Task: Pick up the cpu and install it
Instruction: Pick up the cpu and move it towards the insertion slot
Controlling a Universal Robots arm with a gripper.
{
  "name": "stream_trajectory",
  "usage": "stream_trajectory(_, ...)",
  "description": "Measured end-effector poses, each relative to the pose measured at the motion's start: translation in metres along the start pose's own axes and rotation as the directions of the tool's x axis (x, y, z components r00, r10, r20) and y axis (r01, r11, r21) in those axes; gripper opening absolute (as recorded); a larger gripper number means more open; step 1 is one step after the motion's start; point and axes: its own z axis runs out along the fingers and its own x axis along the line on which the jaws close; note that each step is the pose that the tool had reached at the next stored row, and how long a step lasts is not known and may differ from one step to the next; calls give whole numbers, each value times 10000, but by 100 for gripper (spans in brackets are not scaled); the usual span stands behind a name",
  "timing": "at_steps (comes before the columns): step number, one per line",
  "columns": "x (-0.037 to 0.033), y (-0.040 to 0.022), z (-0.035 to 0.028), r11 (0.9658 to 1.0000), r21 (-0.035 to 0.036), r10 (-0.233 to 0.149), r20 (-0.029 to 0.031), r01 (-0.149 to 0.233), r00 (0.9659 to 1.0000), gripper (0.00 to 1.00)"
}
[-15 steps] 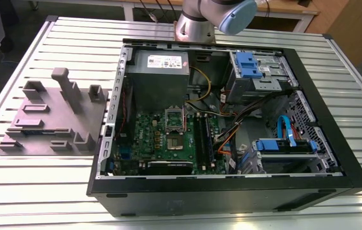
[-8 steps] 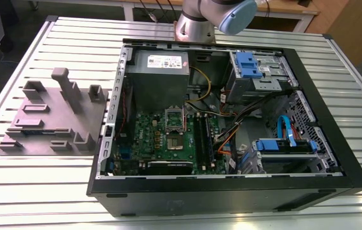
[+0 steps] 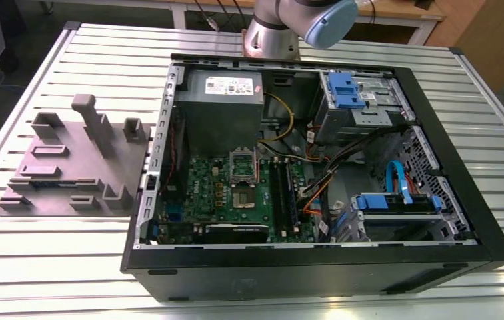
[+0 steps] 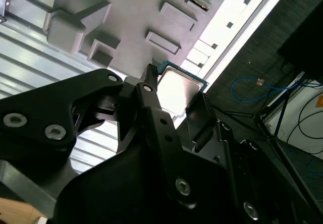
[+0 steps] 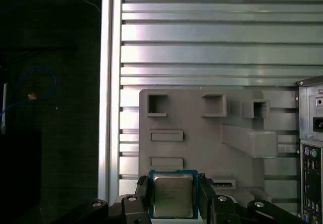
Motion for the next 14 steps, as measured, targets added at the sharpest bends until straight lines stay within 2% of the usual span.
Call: stream_trajectory(14, 1, 4, -60, 10000, -1, 0, 2, 0, 10000, 47)
